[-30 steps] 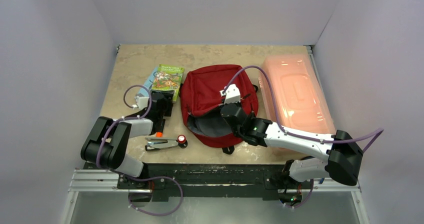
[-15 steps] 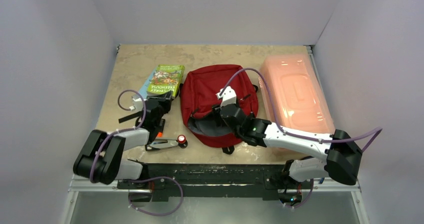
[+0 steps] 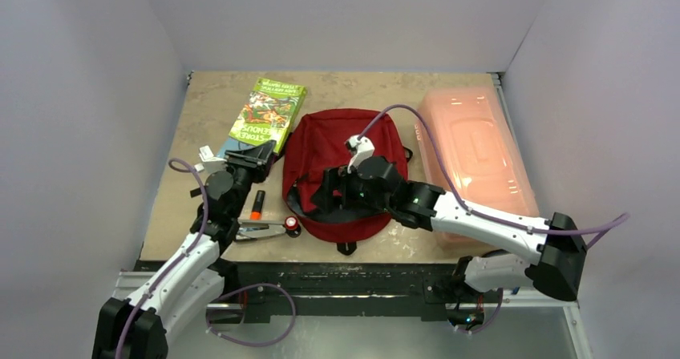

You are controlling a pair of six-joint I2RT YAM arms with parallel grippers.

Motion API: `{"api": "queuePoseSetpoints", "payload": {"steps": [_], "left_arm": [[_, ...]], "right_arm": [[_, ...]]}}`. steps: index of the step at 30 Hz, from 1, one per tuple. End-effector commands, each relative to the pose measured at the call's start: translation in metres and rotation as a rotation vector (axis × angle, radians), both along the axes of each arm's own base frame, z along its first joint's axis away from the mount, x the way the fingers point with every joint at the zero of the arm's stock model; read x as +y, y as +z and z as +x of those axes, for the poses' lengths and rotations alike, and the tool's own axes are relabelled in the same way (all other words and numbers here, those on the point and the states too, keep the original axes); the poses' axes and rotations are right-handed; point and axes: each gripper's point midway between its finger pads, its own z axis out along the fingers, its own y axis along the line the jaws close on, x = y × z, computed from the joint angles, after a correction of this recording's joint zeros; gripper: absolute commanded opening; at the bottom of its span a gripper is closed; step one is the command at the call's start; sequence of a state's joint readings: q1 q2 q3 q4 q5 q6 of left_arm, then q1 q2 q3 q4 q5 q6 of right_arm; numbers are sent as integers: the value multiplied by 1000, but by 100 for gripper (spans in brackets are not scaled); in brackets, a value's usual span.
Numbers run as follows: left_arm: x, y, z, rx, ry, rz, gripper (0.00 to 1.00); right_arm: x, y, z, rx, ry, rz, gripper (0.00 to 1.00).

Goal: Pack the student bag
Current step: Pick up the book from the center of the board.

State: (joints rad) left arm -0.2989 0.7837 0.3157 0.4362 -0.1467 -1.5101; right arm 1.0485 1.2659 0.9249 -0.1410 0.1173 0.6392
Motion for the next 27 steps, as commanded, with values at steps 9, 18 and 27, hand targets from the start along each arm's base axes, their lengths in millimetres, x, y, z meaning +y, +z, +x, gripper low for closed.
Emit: {"api": "queuePoseSetpoints", "payload": {"steps": [9,18,27], "left_arm": [[-69,85,-50,-242,-278,-171,0],[-100,92,-70,-302,-371,-239,0],[-137,89,-88,-301,-540,-154,20]], "right_arm": [[6,126,64,64,-160,525,99],[-1,117,76,92,-172,622,81],[-12,131,79,61,-200,657,76]]}}
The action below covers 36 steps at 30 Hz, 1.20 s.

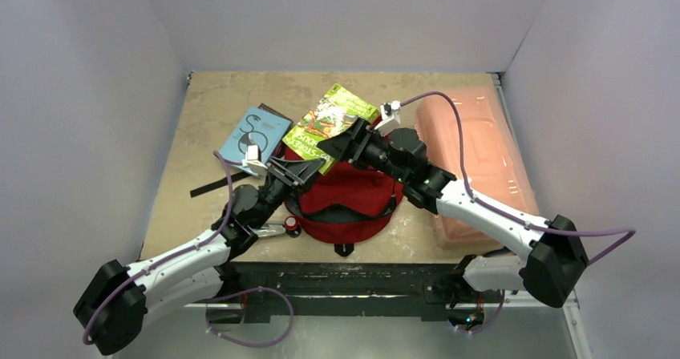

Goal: Pack the student bag
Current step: Pick up the book from the center of the board.

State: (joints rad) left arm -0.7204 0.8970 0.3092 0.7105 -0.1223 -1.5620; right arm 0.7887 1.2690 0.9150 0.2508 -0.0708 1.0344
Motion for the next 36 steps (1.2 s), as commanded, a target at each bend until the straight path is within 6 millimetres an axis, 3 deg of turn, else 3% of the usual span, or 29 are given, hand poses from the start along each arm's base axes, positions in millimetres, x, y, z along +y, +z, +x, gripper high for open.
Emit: {"api": "queuePoseSetpoints", "payload": {"steps": [1,2,3,4,5,7,10,12,14,17,19,21,24,31,33,36], "left_arm": [[-13,41,-20,-125,-110,7,40],[-18,33,-25,-113,-142,75,49],[-18,30,-30,-122,-156,125,58],[-17,20,-34,-103,-172,179,70],[-15,13,-37,-95,-181,233,83],[-5,-3,-41,-60,-168,361,91],[20,-16,-45,-91,-124,602,92],[40,-13,-44,-148,-79,772,91],[61,-1,-41,-247,-45,962,91],[64,28,-45,-409,-125,1073,93],[58,50,-50,-488,-236,1053,93],[55,58,-55,-526,-332,1018,94],[44,65,-64,-579,-440,937,97],[12,81,-82,-659,-566,577,97],[7,100,-95,-713,-618,430,91],[6,119,-101,-769,-631,360,74]], "right_arm": [[-12,39,2,-55,-37,78,76],[-16,43,3,-55,-49,76,76],[-23,39,8,-203,-51,-66,25],[-30,40,10,-236,-67,-107,2],[-38,43,12,-250,-82,-133,0],[-49,51,12,-292,-86,-155,0],[-61,55,6,-340,-74,-168,0],[-65,51,1,-346,-46,-181,0],[-58,52,-12,-384,67,-203,0],[-41,49,-44,-435,347,-233,0],[-37,52,-70,-435,484,-203,0],[-36,66,-103,-460,631,-98,0],[-39,84,-131,-456,733,10,0],[-46,100,-151,-469,787,103,0],[-44,96,-152,-457,803,112,0],[-41,86,-148,-440,808,101,0]]}}
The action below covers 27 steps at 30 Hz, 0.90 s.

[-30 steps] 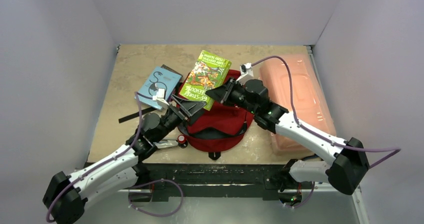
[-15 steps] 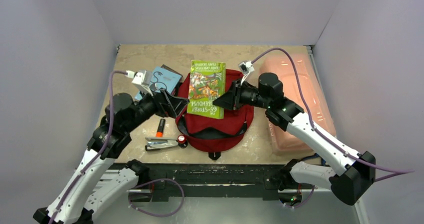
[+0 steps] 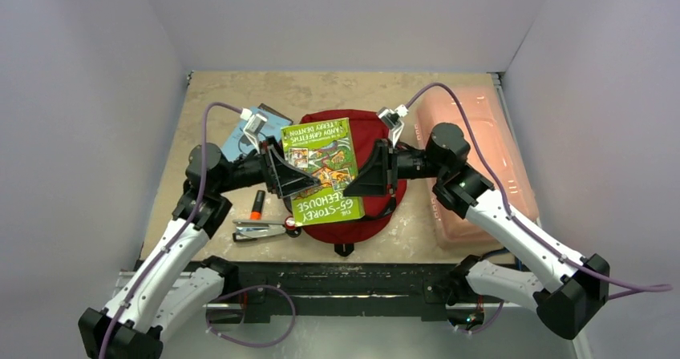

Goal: Pack the student bag
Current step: Pick up the book from the center of the board.

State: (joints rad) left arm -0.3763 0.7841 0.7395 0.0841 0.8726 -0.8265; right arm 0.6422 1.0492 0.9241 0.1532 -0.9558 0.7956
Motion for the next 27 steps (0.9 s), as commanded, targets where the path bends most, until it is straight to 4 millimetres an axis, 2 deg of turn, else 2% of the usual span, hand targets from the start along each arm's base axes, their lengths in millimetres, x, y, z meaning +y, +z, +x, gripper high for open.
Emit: {"api": "queuePoseSetpoints", "payload": {"steps": [1,3,5,6,7,8,9,11,13,16,19,21,24,26,27], "left_arm": [[-3,60,-27,-103,-165,-205,67],[-3,67,-25,-95,-156,-239,54],[-3,68,-18,-60,-136,-252,31],[-4,66,-13,-41,-115,-259,17],[-3,64,-7,-21,-85,-271,6],[-2,61,-1,-4,-50,-283,0],[-1,59,6,15,-10,-294,0],[4,58,16,27,66,-330,0],[12,62,26,27,151,-395,0],[25,65,39,50,250,-502,0],[35,69,52,95,303,-619,0],[36,65,60,146,304,-672,0],[35,68,62,153,263,-727,0],[35,66,63,165,253,-746,0],[36,63,65,175,262,-754,0]], "right_arm": [[-1,26,-9,-110,58,101,0],[2,24,0,-76,11,94,0],[2,20,14,-29,-69,80,0],[2,20,22,-6,-118,82,8],[2,15,31,29,-177,78,21],[1,9,41,73,-244,71,34],[0,4,48,113,-289,72,43],[-2,-2,53,183,-336,95,53],[-5,-13,52,234,-368,121,62],[-6,-15,45,252,-409,178,80],[-4,-5,33,248,-414,306,83],[1,2,33,244,-448,353,84],[12,2,45,263,-515,336,84],[15,2,53,308,-539,350,80],[16,5,55,329,-536,370,75]]}}
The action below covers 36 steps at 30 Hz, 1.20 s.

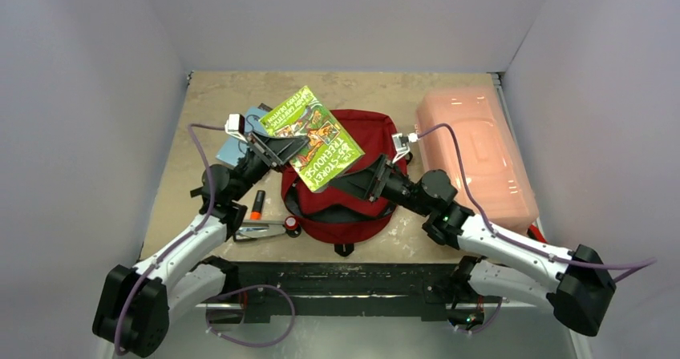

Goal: Pack the student bag
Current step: Pick up the book from the center of the board.

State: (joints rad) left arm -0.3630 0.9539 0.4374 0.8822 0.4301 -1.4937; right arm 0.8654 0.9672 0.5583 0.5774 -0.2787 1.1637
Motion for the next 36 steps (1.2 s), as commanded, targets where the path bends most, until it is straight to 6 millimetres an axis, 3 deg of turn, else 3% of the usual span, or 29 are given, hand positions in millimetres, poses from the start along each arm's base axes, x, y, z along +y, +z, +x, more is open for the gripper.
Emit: {"api": "queuePoseSetpoints", "payload": {"steps": [1,3,9,13,15,16,17,20,22,25,28,33,36], "left_arm": [[19,54,-16,-157,25,-204,0],[19,51,-17,-160,30,-196,0],[16,44,-18,-131,7,-184,0],[9,39,-19,-119,-18,-140,0],[-3,32,-20,-91,-71,-55,1],[-9,25,-20,-79,-92,17,11],[-13,19,-22,-97,-97,101,23],[-9,-17,-23,-39,-46,302,59],[3,-49,-25,23,11,470,73],[27,-84,-30,63,86,700,79],[32,-106,-38,46,43,863,80],[-2,-135,-69,-194,-203,1191,80],[-18,-141,-71,-323,-277,1323,80]], "right_arm": [[-3,45,29,10,-140,171,70],[-4,42,35,35,-173,176,64],[2,40,45,46,-202,134,63],[12,42,47,43,-173,108,34],[12,42,46,44,-175,104,13],[10,41,47,46,-186,98,3],[5,40,52,53,-224,80,0],[-18,39,62,63,-356,0,0],[-42,35,67,103,-469,-59,0],[-83,36,69,90,-618,-134,0],[-122,29,67,75,-743,-303,0],[-164,41,53,-4,-819,-412,0],[-177,50,41,-30,-813,-420,0]]}}
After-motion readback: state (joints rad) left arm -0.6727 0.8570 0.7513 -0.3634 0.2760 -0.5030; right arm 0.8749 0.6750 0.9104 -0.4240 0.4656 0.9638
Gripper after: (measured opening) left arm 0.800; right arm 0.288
